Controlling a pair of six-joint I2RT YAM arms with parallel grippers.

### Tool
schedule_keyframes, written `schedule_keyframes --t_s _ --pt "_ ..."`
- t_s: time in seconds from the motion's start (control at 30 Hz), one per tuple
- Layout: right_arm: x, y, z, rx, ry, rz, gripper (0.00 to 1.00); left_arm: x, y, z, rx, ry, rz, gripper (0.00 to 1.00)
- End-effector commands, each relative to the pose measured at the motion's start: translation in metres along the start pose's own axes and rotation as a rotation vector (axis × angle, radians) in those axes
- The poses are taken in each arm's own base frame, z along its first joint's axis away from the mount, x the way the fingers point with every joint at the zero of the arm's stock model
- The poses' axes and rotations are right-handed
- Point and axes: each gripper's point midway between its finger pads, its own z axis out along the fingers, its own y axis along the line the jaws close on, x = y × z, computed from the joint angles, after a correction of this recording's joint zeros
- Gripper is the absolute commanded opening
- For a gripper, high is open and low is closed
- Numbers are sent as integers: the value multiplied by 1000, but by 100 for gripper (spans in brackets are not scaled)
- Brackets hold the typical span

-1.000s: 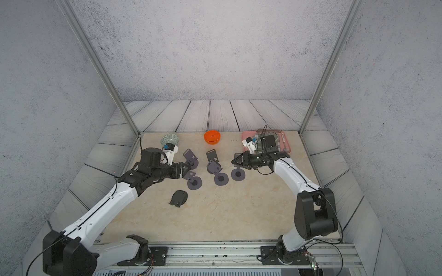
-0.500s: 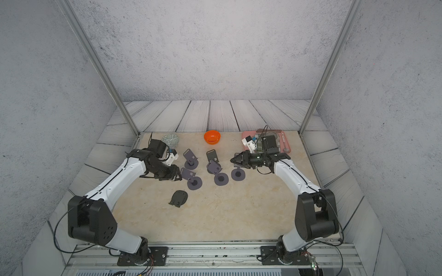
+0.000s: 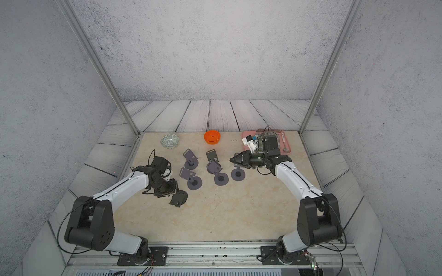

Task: Open the phone stand
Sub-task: Pick up the phone stand at the center of the board.

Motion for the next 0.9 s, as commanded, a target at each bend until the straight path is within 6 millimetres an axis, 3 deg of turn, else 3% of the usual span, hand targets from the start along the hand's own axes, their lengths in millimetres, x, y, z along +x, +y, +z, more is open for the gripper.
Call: schedule_keyframes --t_s 0.0,0.17,0.37,0.7,0.87 --pt "2 10 0 -30 5 -9 25 -33 2 0 7 -193 -79 55" --pt "5 9 2 -26 12 -7 25 -28 -2 25 66 -188 -49 55" --pt "8 6 4 -12 25 3 25 -15 -7 40 140 -175 -45 55" --pt "12 -1 10 1 45 22 25 12 -9 39 199 -138 -109 54" --pt "13 -6 14 8 53 29 26 29 -12 27 198 -137 -142 53"
